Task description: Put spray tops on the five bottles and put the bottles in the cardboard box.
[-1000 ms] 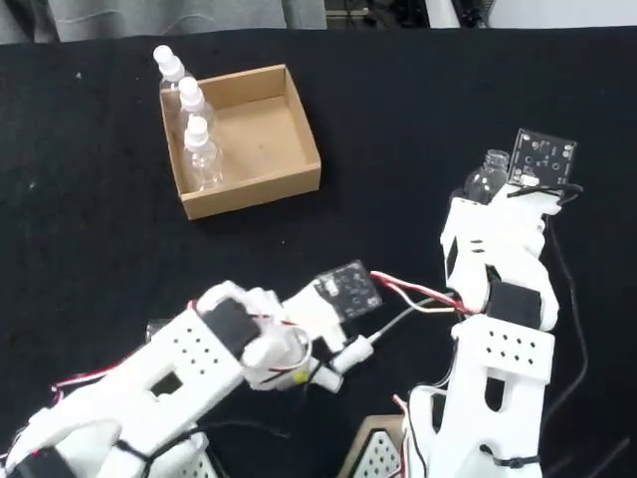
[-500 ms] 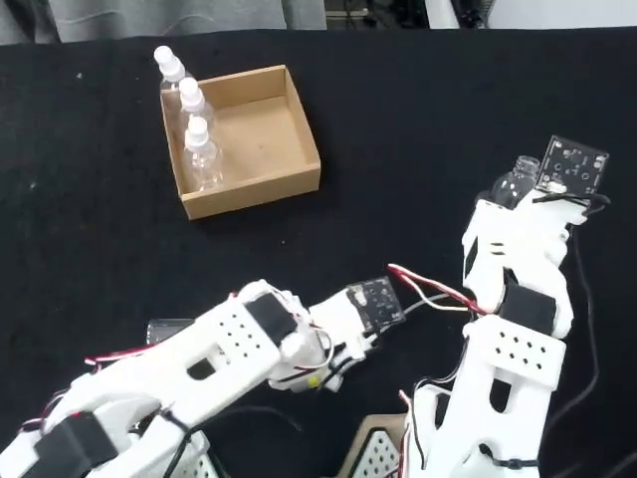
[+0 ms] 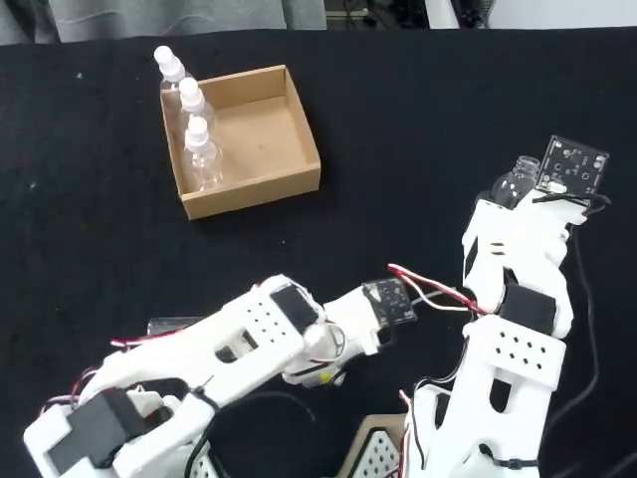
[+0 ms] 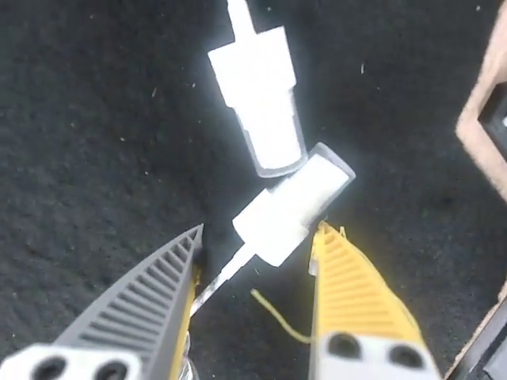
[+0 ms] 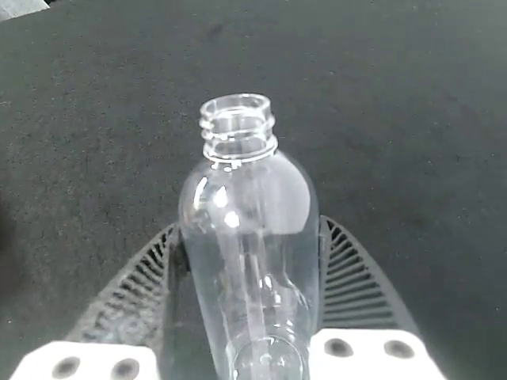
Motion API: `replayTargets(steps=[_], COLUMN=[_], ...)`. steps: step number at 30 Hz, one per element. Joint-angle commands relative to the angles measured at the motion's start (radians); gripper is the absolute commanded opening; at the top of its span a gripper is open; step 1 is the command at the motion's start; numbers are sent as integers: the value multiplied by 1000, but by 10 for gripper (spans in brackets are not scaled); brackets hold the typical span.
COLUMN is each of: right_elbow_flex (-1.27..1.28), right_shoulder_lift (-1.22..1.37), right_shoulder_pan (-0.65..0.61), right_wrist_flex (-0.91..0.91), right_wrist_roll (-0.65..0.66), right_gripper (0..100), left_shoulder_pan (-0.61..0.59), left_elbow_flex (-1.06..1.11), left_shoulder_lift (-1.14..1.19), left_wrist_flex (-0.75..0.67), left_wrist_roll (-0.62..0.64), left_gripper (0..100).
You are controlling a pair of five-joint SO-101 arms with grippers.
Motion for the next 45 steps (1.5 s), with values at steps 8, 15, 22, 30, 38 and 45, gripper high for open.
replayTargets(steps=[8, 15, 22, 30, 38, 45], right_elbow_flex=[-31, -30, -30, -30, -30, -30], right_shoulder_lift=[-27, -27, -25, -24, -24, -24], right_shoulder_pan=[15, -17, -18, -18, -18, -18], right_wrist_flex=[-29, -29, -29, -29, -29, -29], right_wrist_roll=[-8, 0, 0, 0, 2, 2], right_gripper=[113, 113, 113, 113, 113, 113], left_shoulder_pan=[56, 58, 58, 53, 48, -54], left_elbow_flex=[-79, -110, -114, -113, -134, -177], left_shoulder_lift=[91, 152, 169, 158, 158, 158], left_wrist_flex=[-12, -12, -21, -23, 49, 95], left_wrist_roll=[-51, -51, -51, -51, -51, -51], left_gripper=[202, 201, 141, 91, 90, 90])
